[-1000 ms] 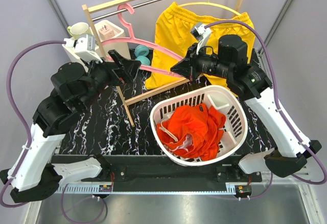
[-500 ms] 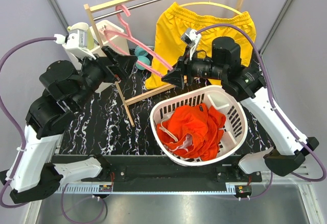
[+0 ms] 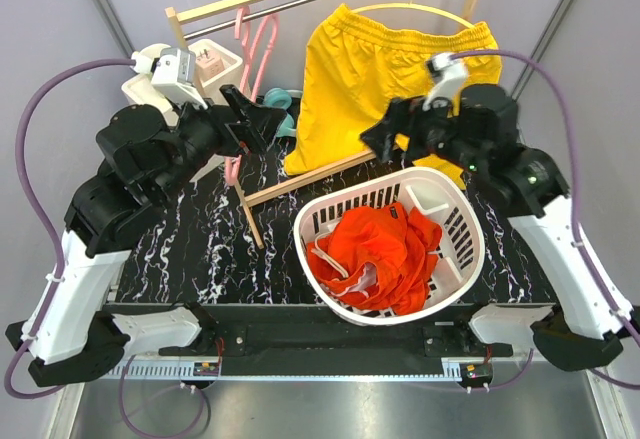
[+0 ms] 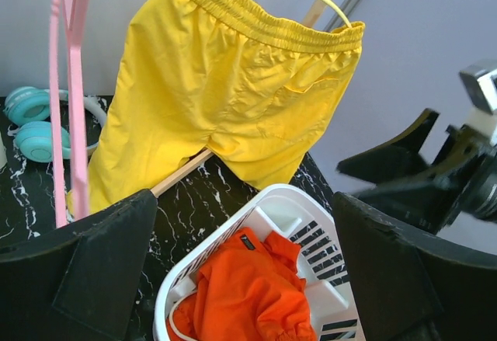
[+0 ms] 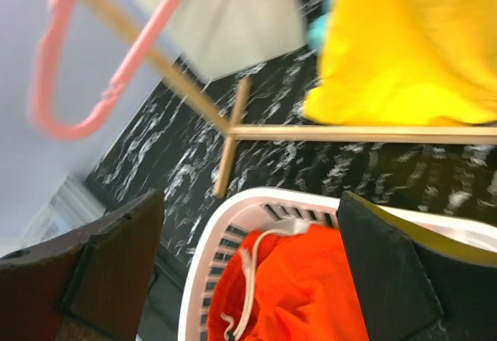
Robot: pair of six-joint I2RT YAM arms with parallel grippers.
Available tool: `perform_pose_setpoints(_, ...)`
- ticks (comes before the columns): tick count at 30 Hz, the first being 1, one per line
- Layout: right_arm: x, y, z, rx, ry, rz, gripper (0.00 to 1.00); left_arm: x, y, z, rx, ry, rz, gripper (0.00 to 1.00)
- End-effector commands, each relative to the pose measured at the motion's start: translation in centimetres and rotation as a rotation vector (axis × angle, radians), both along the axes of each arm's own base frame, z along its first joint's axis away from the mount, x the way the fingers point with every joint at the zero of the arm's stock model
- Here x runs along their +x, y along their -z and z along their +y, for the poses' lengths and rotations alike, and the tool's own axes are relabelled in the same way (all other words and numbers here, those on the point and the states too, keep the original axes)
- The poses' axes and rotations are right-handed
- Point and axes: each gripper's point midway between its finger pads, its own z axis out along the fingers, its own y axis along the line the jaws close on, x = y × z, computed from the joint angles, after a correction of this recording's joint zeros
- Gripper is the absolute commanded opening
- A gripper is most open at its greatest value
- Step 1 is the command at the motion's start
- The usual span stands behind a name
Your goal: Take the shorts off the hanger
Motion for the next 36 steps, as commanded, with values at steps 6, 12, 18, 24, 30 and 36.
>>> perform_pose_setpoints(6,6.8,-1.4,-13.3,0.063,0.529,0.035,0.99,-0.7,-3.3,-1.9,0.008,0.126,-0.114,0.99)
perform_pose_setpoints(12,11.8,-1.8,-21.1,0.093,0.797,0.020,1.00,-0.9,-3.0,-3.2,0.119,0.215,-0.180,0.99)
perform_pose_setpoints(18,16.4,-2.8,-26.3,-0.051,0.895,-0.148,1.00,-1.0,-1.9,-3.4,0.282,0.272,-0.246,0.99)
perform_pose_setpoints(24,20.3,-2.2,-27.7,-0.334,0.771,-0.440,1.00,-1.1,-0.5,-3.0,0.370,0.293,-0.269,0.99)
perform_pose_setpoints(30,23.1,-1.4,-29.2,-0.419,0.639,-0.642,1.00,-0.7,1.8,-3.1,0.432,0.304,-0.248,0.99)
perform_pose_setpoints(36,25.5,-0.9,-27.8,-0.480,0.393,-0.701,1.00,-0.6,2.1,-3.4,0.447,0.313,-0.252,0.99)
